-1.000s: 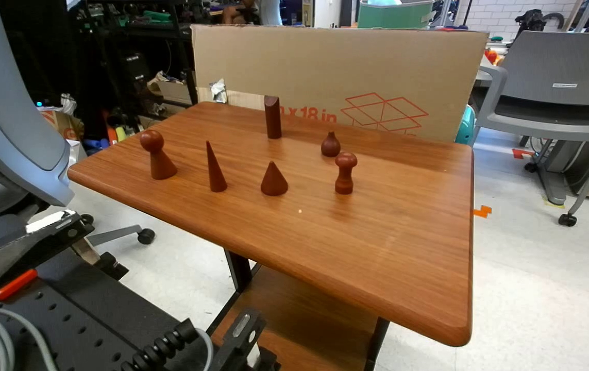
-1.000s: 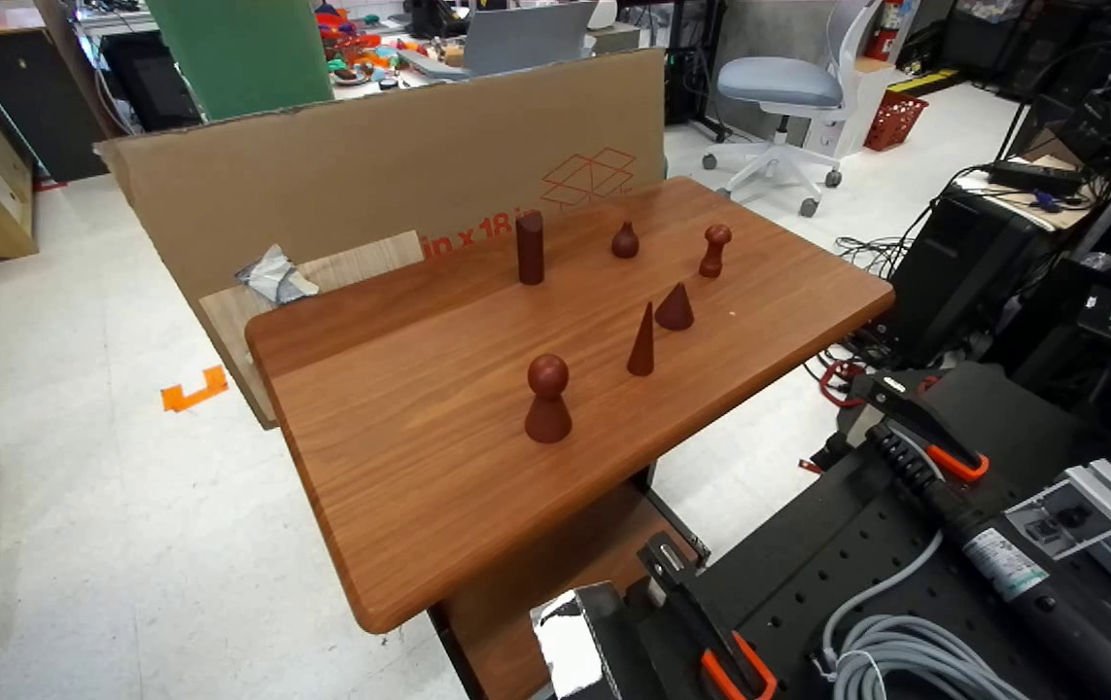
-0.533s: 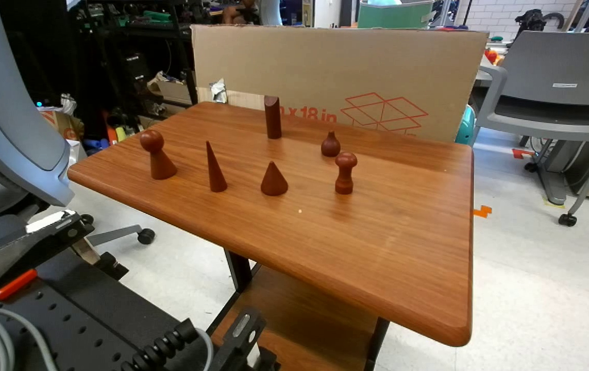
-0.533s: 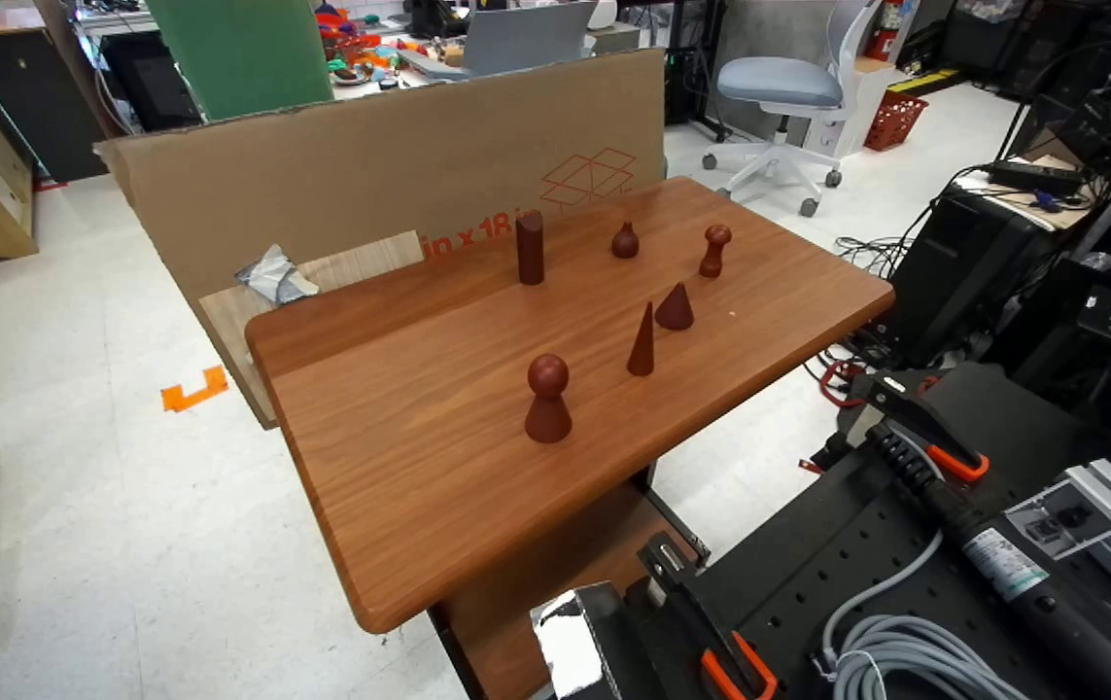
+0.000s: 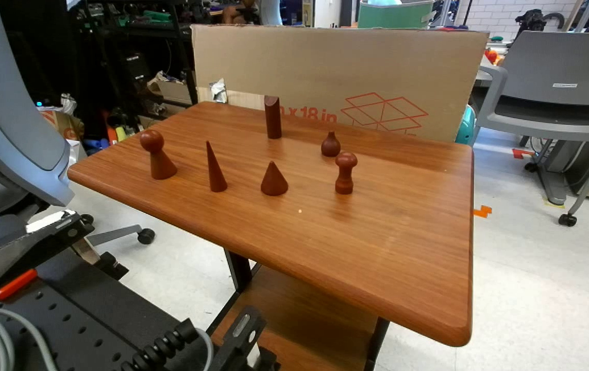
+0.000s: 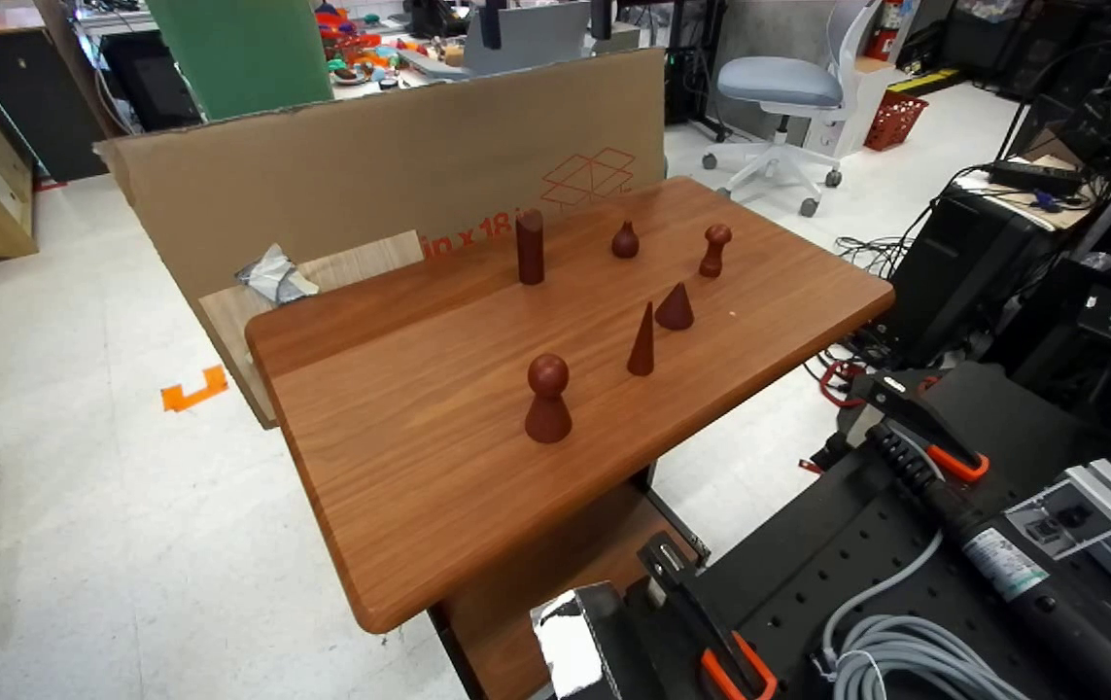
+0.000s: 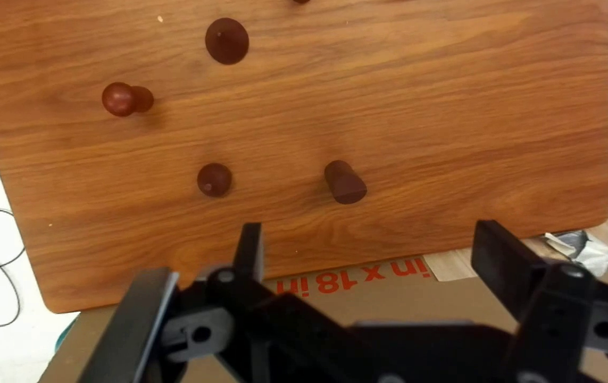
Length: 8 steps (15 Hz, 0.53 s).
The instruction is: Move the cylindrical block slightly to the left
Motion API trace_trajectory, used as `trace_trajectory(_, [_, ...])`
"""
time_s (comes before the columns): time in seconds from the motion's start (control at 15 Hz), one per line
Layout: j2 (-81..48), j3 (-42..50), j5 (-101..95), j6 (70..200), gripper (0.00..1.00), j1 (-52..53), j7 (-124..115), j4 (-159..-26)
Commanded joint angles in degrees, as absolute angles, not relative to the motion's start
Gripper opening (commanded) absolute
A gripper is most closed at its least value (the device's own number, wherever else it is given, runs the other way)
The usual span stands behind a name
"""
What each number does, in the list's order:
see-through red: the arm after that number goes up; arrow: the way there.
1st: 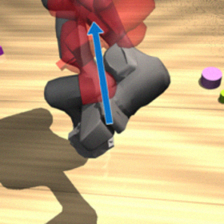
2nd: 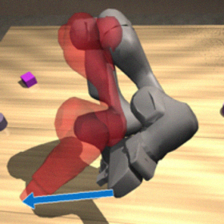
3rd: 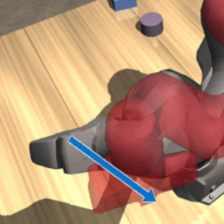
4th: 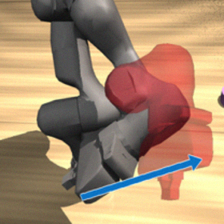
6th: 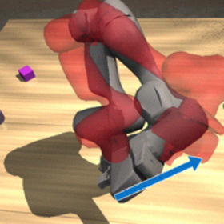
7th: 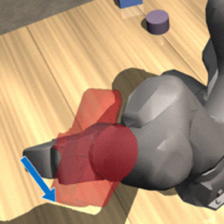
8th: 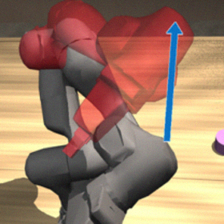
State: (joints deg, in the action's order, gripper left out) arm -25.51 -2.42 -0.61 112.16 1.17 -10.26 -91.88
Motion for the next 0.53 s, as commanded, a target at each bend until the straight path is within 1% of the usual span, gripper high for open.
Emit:
trace_trajectory(0.0, [-29.06, -0.87, -1.42, 116.04, 1.0, 2.66, -11.44, -90.73])
trace_trajectory(0.47, [-34.35, -1.22, -1.6, 120.36, 1.0, 3.33, -7.75, -90.64])
